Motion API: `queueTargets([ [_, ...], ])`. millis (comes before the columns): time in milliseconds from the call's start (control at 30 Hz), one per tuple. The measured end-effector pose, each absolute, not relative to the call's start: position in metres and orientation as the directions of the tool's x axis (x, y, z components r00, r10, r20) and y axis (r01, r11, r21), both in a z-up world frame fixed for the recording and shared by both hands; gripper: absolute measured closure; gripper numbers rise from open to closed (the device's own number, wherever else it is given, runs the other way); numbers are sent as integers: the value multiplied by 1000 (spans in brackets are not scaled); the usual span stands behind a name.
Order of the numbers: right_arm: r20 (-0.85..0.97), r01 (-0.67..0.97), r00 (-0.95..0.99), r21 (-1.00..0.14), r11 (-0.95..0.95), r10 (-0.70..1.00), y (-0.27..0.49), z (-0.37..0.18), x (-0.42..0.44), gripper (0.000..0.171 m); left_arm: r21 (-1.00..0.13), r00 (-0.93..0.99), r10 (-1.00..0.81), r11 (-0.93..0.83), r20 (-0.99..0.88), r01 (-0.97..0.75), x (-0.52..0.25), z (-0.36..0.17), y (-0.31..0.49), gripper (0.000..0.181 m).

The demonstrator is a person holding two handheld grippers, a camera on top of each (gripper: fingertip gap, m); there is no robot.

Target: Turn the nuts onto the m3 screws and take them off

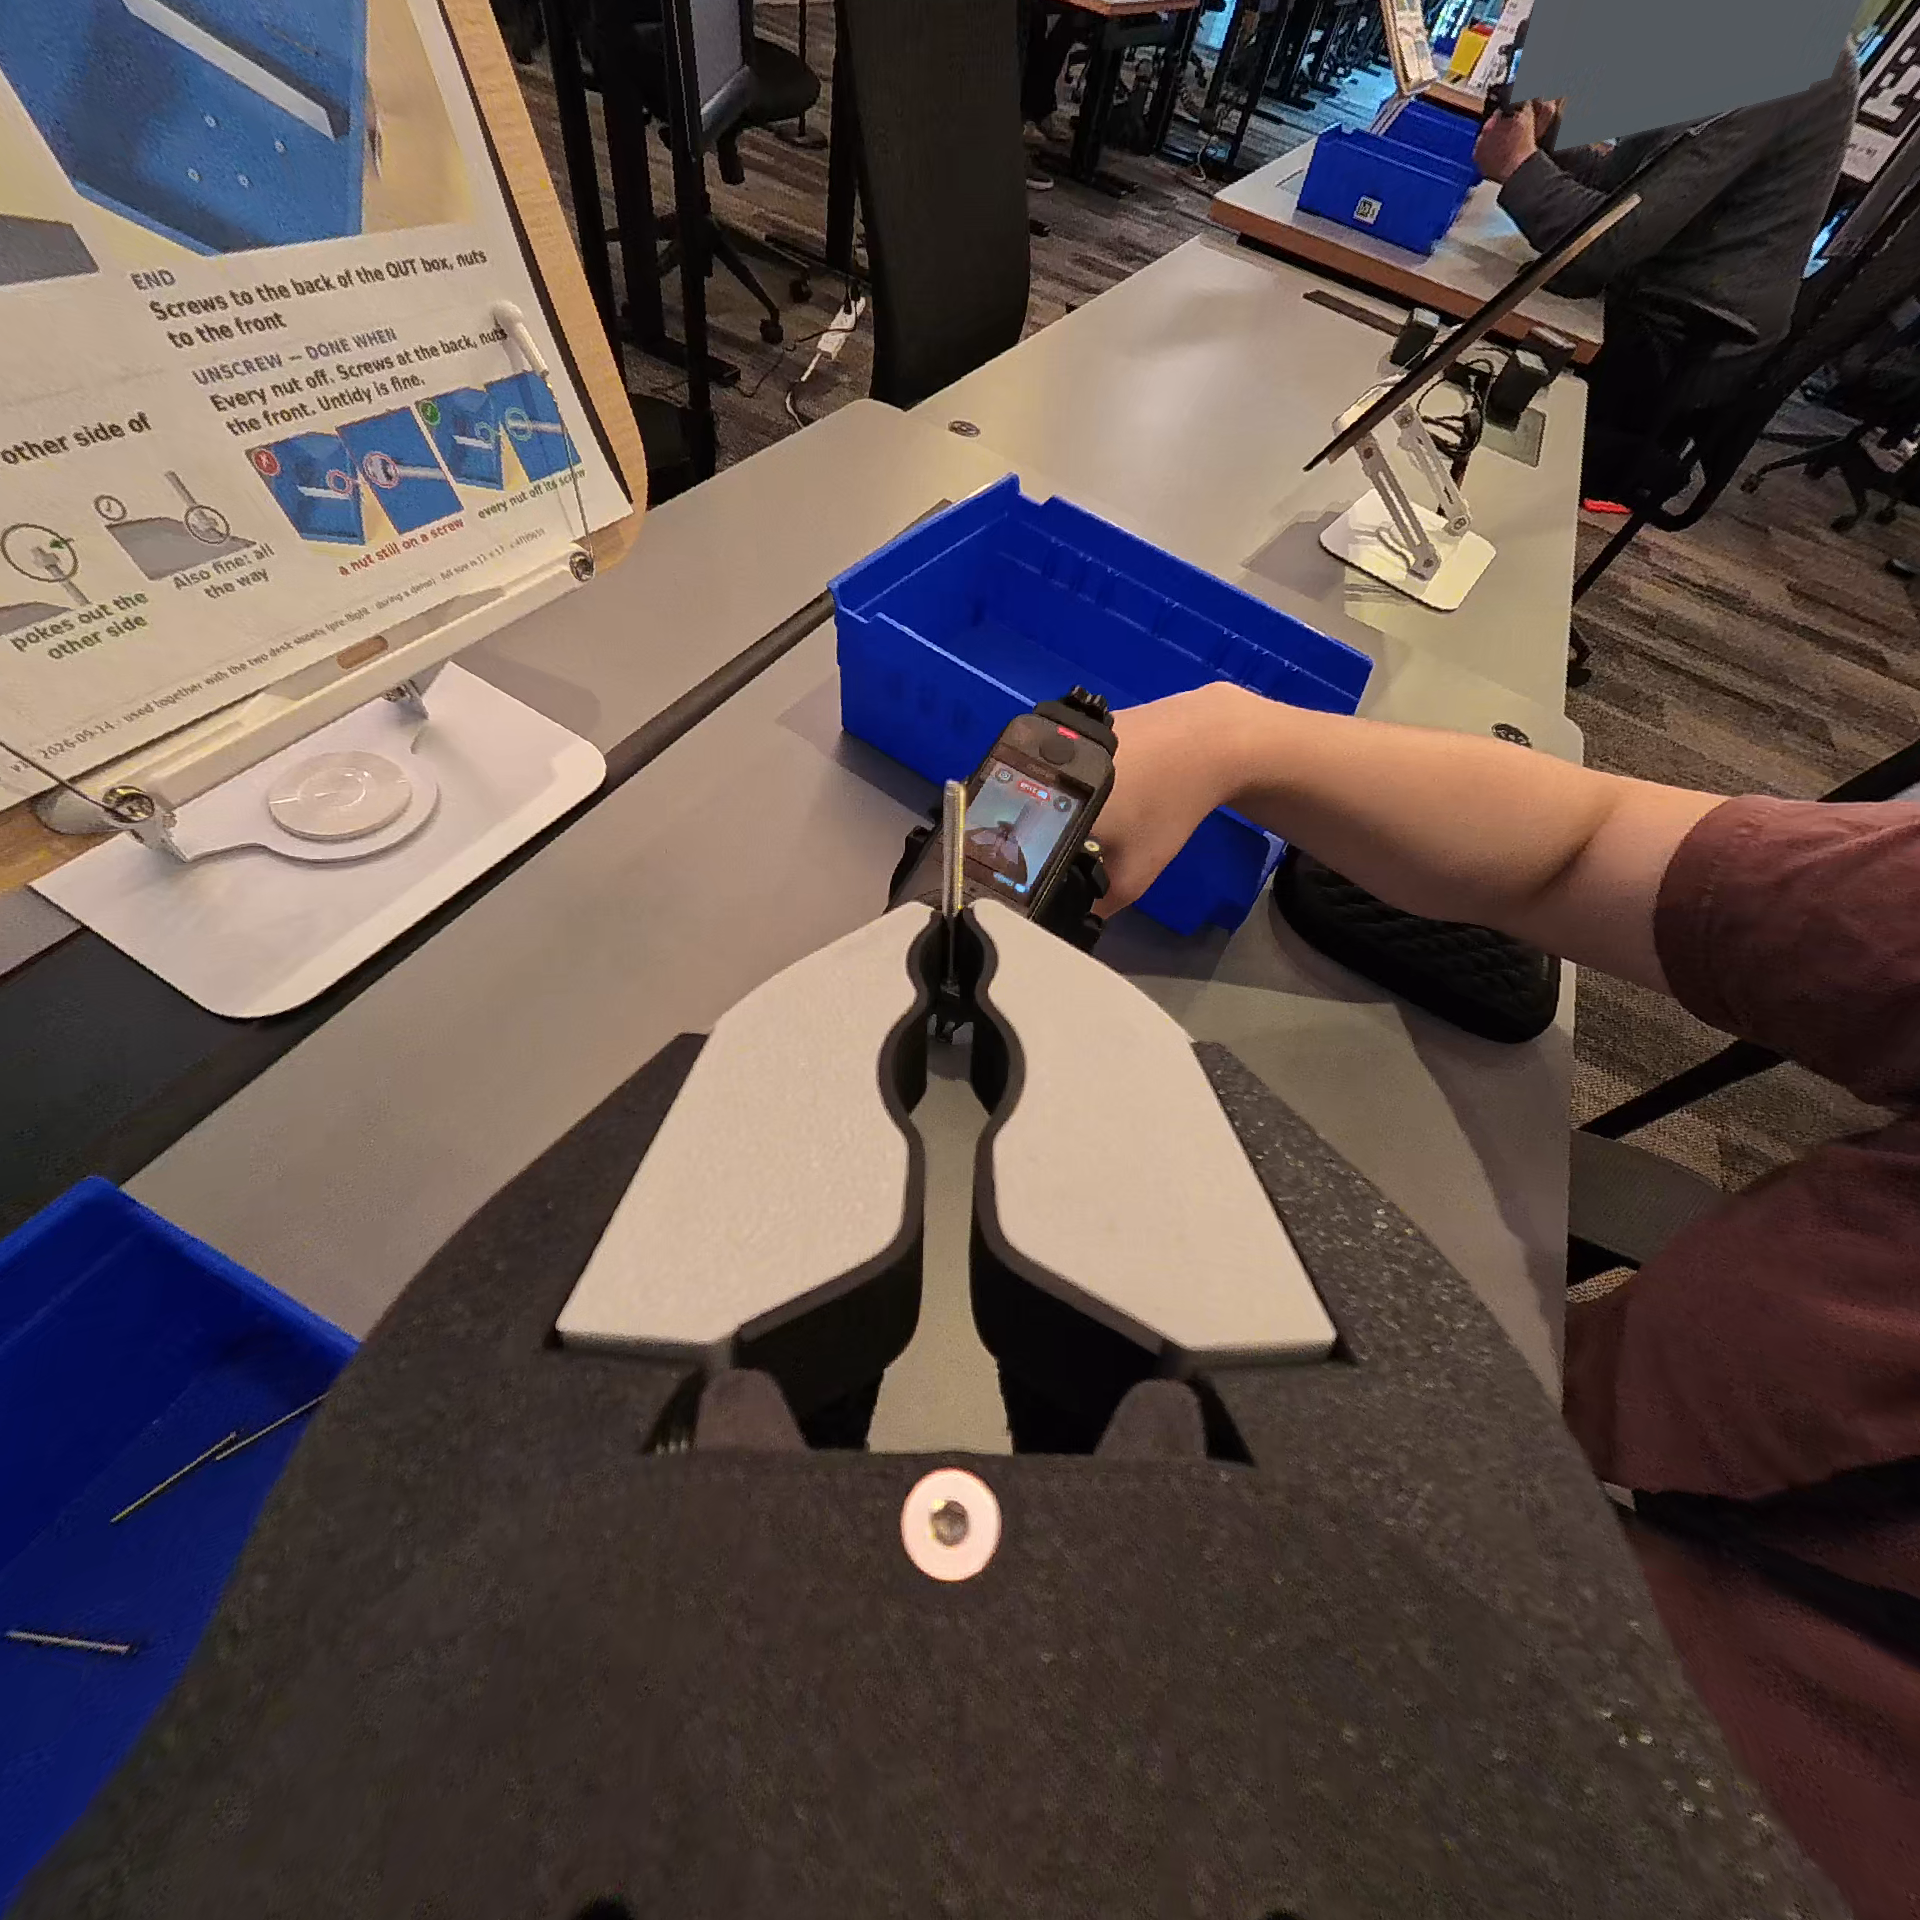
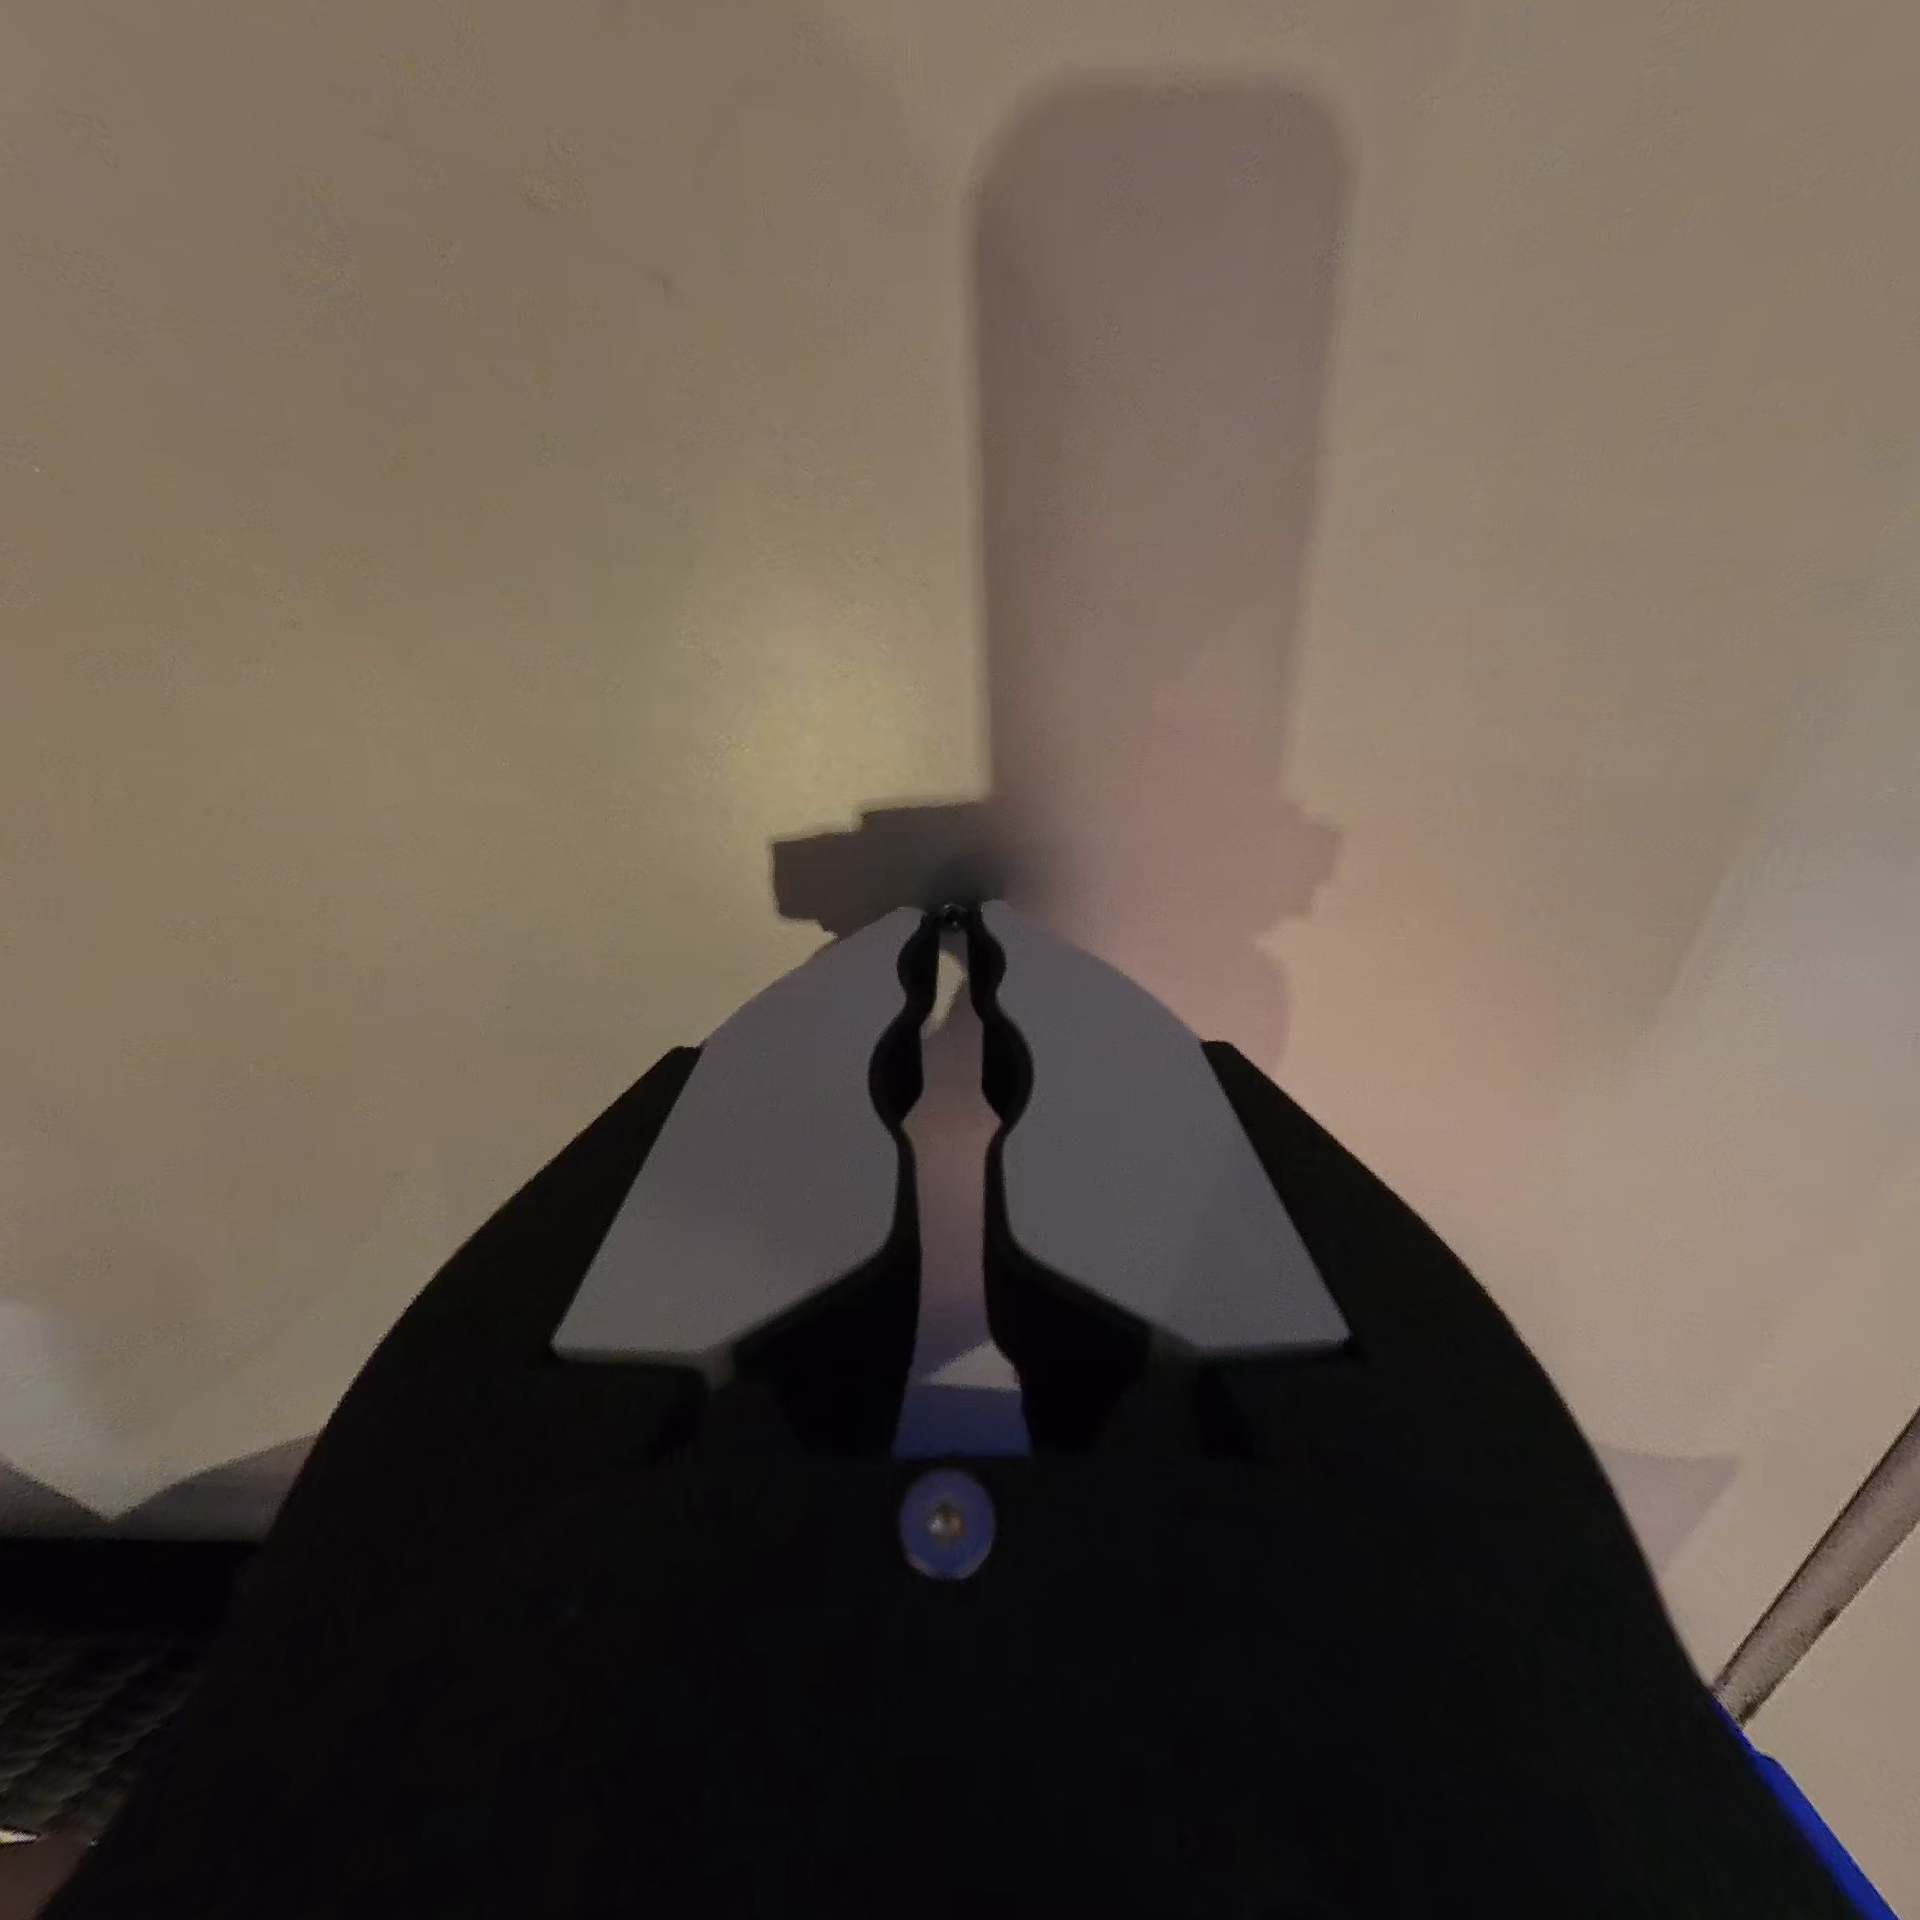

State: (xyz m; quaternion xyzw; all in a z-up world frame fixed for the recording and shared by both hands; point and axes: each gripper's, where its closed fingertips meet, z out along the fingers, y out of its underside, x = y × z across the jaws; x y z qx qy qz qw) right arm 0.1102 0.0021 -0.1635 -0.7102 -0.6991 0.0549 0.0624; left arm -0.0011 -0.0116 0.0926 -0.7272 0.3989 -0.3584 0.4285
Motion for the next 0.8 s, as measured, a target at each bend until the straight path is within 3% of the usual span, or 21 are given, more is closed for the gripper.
queueTargets([
  [200,56,984,0,-180,10,998,-1,-159,116,165,-890,451,-879,-322,154,-322,3,79,-7,179],
  [433,45,927,49,-373,-28,998,-14,-102,123,165,-852,423,-887,-357,182,-382,31,54,-5,179],
  [800,178,758,93,-650,46,980,-36,-8,155,165,-868,213,-975,-158,62,-470,125,3,-30,179],
])
